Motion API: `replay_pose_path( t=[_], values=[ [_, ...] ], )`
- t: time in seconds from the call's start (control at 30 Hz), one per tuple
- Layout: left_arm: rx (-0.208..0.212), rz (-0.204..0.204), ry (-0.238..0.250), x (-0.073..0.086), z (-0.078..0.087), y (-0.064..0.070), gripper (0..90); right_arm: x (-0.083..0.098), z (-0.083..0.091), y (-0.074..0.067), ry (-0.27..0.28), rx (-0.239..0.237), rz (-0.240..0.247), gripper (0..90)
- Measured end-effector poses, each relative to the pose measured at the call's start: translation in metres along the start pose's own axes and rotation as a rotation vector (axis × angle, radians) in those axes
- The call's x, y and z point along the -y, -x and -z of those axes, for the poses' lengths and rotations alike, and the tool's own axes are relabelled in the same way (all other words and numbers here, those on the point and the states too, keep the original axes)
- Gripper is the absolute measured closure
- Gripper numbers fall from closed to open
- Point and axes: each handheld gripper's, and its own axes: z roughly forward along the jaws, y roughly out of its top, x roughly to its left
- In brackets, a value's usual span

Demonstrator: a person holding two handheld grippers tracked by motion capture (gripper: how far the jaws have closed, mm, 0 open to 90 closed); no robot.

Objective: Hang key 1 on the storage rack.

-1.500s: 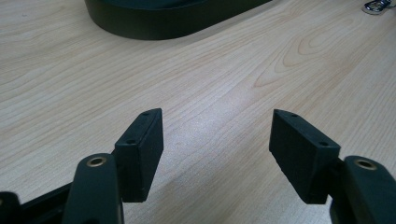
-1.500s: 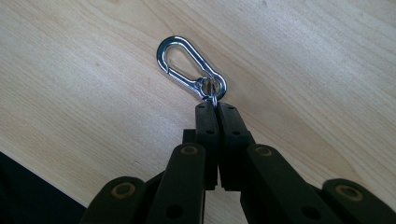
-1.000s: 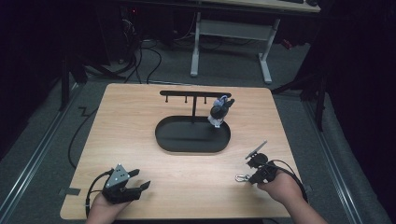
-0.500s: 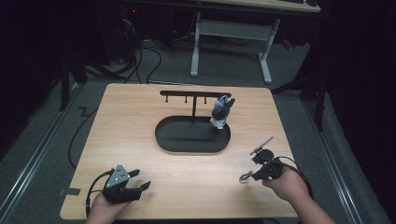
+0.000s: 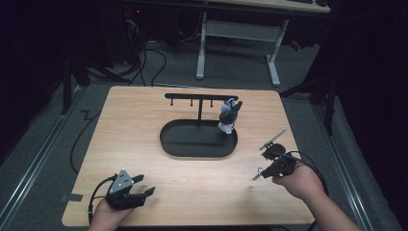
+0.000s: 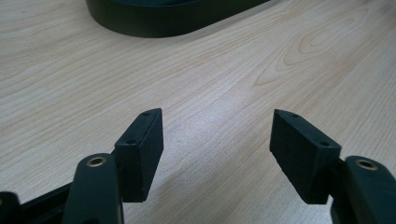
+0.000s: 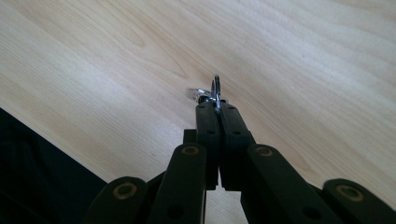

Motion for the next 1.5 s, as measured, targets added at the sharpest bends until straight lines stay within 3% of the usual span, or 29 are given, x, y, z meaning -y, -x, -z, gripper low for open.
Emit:
replay_pose_path(
  t=[0.47, 0.73, 0.77, 0.83, 1.5],
  values=[
    [-0.001, 0.005, 0.006, 0.000, 0.001, -0.002, 35.5, -0.041, 0.034, -0.009, 0.029, 0.009, 0.031, 89.1],
    [-0.002, 0.007, 0.009, 0.000, 0.002, -0.002, 35.5, -0.058, 0.040, -0.014, 0.024, -0.004, 0.022, 89.0],
    [-0.002, 0.008, 0.008, 0.000, 0.002, -0.002, 35.5, -0.061, 0.040, -0.014, 0.030, 0.000, 0.047, 89.1],
    [-0.003, 0.006, 0.007, 0.001, 0.002, -0.003, 35.5, -0.068, 0.042, -0.015, 0.029, -0.005, 0.052, 89.1],
    [-0.002, 0.016, 0.009, 0.002, 0.002, -0.004, 35.5, -0.122, 0.056, -0.018, 0.031, -0.003, 0.068, 89.0]
  ],
)
